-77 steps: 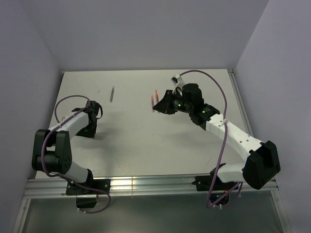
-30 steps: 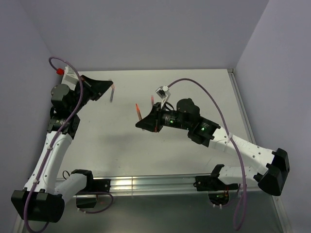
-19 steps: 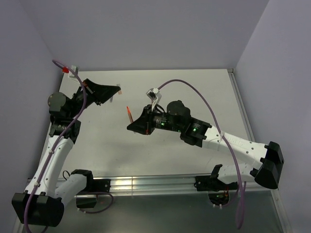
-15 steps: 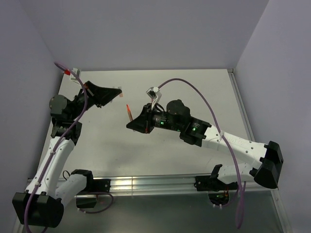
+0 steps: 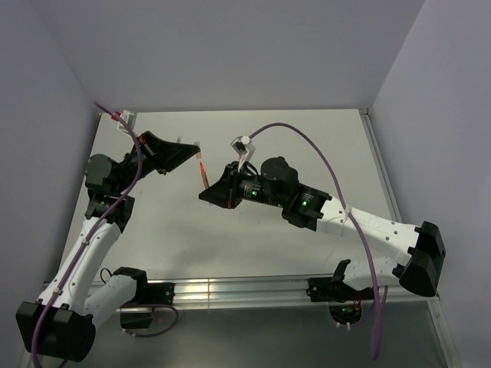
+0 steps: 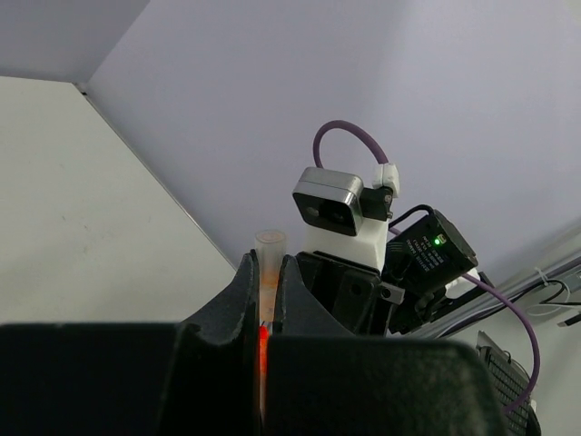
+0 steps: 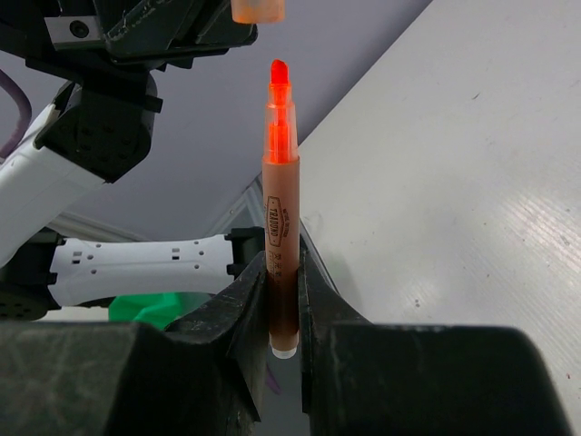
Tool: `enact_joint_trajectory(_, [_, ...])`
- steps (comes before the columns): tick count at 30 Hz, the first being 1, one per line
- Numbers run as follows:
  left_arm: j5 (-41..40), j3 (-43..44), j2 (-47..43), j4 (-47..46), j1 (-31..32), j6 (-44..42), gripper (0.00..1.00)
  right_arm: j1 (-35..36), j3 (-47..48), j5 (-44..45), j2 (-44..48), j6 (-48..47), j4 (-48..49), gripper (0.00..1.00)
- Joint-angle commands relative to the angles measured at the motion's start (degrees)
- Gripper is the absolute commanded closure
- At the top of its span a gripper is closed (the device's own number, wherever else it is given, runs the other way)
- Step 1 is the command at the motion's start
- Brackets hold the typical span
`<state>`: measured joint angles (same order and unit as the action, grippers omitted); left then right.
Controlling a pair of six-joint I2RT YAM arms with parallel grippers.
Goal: Insert the pens into the pen caps
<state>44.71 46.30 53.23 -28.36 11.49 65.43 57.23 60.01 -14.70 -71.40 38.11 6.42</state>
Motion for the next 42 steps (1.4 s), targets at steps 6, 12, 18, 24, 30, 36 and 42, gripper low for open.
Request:
enact_joint_trajectory(6, [-1.2, 0.4, -0.6, -1.2, 1.1, -1.4, 1.00, 0.4, 3.2, 2.0, 0.5, -0.5, 1.6, 1.00])
enact_joint_trajectory(12, [-1.4, -0.2, -0.3, -1.3, 1.3, -1.5, 1.00, 0.5, 3.2, 2.5, 1.0, -0.9, 1.1, 1.00])
enact_joint_trajectory(18, [-1.4, -1.0, 0.0, -1.2, 1.8, -1.4, 1.00, 0.4, 2.8, 2.9, 1.1, -0.9, 1.2, 1.00])
enact_joint_trajectory(24, [-1.3, -1.6, -0.3, -1.5, 2.4, -1.3, 1.00, 0.4, 3.0, 3.1, 1.2, -0.9, 1.1, 1.00])
enact_joint_trajectory(30, [-1.3, -2.2, -0.7, -1.6, 3.1, -1.3, 1.00, 0.4, 2.5, 4.1, 1.6, -0.9, 1.0, 1.00])
enact_joint_trajectory(36, [-1.5, -3.2, -1.8, -1.5, 3.2, -0.9, 1.00, 0.4, 2.2, 5.3, 2.2, -0.9, 0.6, 1.00])
enact_joint_trajectory(42, [-1.3, -5.3, -2.7, -4.0, 3.7, 0.5, 1.00, 0.4, 2.0, 6.4, 2.0, -0.8, 1.0, 1.00])
